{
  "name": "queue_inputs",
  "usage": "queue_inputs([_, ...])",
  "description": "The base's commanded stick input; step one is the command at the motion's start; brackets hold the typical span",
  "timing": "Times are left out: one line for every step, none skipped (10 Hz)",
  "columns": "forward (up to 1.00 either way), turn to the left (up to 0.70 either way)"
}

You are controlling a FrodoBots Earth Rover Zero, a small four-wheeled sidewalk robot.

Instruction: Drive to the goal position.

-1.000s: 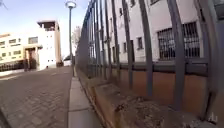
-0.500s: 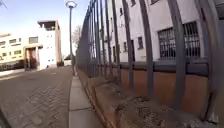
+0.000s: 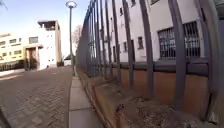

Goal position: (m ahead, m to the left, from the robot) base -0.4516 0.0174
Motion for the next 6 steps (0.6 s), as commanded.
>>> queue_inputs([-1.0, 0.0])
queue_inputs([-1.0, 0.0])
queue_inputs([-1.0, 0.0])
queue_inputs([-1.0, 0.0])
queue_inputs([-1.0, 0.0])
queue_inputs([-1.0, 0.0])
